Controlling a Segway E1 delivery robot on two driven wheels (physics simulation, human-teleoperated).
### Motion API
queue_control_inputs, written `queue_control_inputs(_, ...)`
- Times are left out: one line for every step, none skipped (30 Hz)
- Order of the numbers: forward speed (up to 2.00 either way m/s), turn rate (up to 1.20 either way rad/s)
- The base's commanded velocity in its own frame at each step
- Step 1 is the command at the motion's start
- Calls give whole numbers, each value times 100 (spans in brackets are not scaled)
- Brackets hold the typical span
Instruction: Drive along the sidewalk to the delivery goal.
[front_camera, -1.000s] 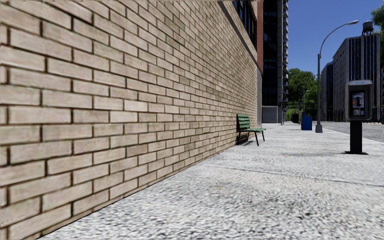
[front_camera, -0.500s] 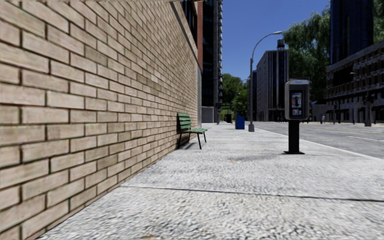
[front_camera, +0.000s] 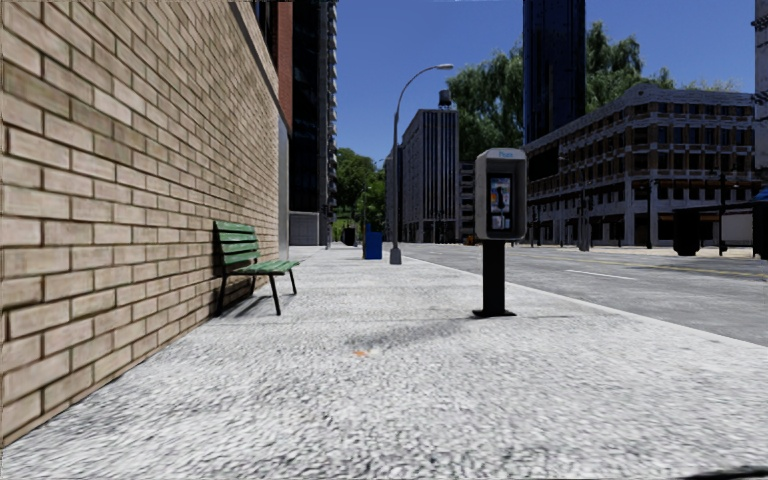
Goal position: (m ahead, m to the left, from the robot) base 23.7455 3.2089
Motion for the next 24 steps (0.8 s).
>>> queue_control_inputs(200,-25)
queue_control_inputs(200,-14)
queue_control_inputs(200,-6)
queue_control_inputs(200,-5)
queue_control_inputs(200,-5)
queue_control_inputs(200,-5)
queue_control_inputs(200,-1)
queue_control_inputs(200,0)
queue_control_inputs(200,0)
queue_control_inputs(200,0)
queue_control_inputs(200,0)
queue_control_inputs(200,0)
queue_control_inputs(200,0)
queue_control_inputs(200,0)
queue_control_inputs(200,0)
queue_control_inputs(200,0)
queue_control_inputs(200,0)
queue_control_inputs(200,0)
queue_control_inputs(200,0)
queue_control_inputs(200,0)
queue_control_inputs(200,0)
queue_control_inputs(200,0)
queue_control_inputs(200,0)
queue_control_inputs(200,0)
